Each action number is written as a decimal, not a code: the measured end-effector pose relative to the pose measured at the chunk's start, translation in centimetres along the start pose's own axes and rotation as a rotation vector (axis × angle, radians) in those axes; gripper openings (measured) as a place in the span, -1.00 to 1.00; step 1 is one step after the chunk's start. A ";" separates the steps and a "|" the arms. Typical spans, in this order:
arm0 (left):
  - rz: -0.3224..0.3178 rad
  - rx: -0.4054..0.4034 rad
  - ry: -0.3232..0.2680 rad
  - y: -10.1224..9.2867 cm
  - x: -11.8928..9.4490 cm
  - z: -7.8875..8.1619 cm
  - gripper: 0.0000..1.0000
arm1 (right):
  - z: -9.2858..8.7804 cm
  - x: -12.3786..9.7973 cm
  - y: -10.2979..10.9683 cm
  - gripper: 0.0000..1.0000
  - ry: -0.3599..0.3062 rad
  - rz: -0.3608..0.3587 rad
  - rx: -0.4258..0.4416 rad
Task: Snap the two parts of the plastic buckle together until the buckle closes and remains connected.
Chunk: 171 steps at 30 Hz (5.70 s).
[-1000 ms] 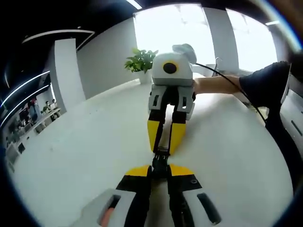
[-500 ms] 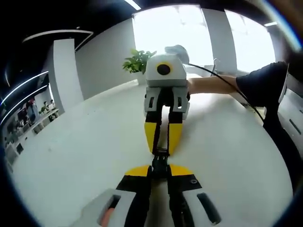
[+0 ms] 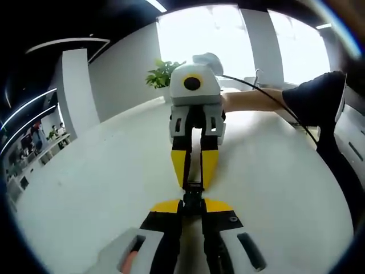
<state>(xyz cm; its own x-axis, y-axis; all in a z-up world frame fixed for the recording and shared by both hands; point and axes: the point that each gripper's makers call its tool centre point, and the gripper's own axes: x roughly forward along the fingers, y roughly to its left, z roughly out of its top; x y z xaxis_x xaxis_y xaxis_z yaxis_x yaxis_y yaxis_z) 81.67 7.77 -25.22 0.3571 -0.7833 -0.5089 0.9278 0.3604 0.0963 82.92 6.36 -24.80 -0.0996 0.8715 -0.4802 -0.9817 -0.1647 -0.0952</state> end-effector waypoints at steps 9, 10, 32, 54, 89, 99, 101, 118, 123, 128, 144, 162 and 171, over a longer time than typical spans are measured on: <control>0.002 0.003 0.001 0.0 0.0 0.0 -0.76 | 0.0 0.0 0.1 -0.78 0.005 0.002 -0.017; 0.002 0.002 0.000 0.0 0.0 0.0 -0.76 | 0.0 0.0 0.1 -0.78 0.004 0.003 -0.016; -0.002 -0.012 -0.009 0.0 0.2 0.1 -0.77 | 0.1 0.1 0.2 -0.78 -0.003 0.013 -0.023; -0.003 -0.021 -0.013 0.0 0.2 0.0 -0.78 | 0.3 0.5 0.4 -0.78 0.008 0.038 -0.036; 0.000 0.008 -0.012 0.2 0.3 0.2 -0.76 | 0.5 0.9 0.1 -0.78 0.003 0.074 -0.030; 0.008 0.012 0.007 0.5 -0.4 0.0 -0.73 | 0.5 0.7 -0.2 -0.78 0.008 0.056 -0.027; 0.010 0.024 0.024 0.5 -0.5 -0.3 -0.73 | 0.5 0.7 -0.2 -0.78 0.007 0.055 -0.027; 0.010 -0.041 0.056 0.5 -0.8 -0.8 -0.74 | 0.3 0.6 -0.2 -0.75 -0.018 0.034 0.007; 0.010 -0.049 0.054 0.4 -0.8 -0.8 -0.74 | 0.2 0.5 -0.4 -0.72 -0.021 0.012 0.021; 0.014 -0.052 0.059 0.4 -1.0 -0.9 -0.73 | 0.0 0.3 -0.4 -0.72 -0.027 0.006 0.041; 0.007 -0.067 0.050 0.1 -0.8 -0.9 -0.76 | -0.1 0.3 -0.2 -0.77 -0.024 0.010 0.035; -0.045 -0.058 0.025 0.0 -0.8 -0.8 -0.79 | 0.2 0.4 -0.2 -0.81 0.034 0.155 -0.095; -0.051 -0.063 0.037 0.0 -0.8 -0.8 -0.80 | 0.2 0.6 0.1 -0.82 0.057 0.188 -0.112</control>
<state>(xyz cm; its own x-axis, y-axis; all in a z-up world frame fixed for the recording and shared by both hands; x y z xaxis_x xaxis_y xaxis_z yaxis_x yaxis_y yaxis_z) 81.25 8.78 -25.48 0.3047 -0.7824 -0.5431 0.9355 0.3530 0.0162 82.75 6.99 -24.89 -0.2665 0.7937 -0.5468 -0.9225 -0.3745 -0.0939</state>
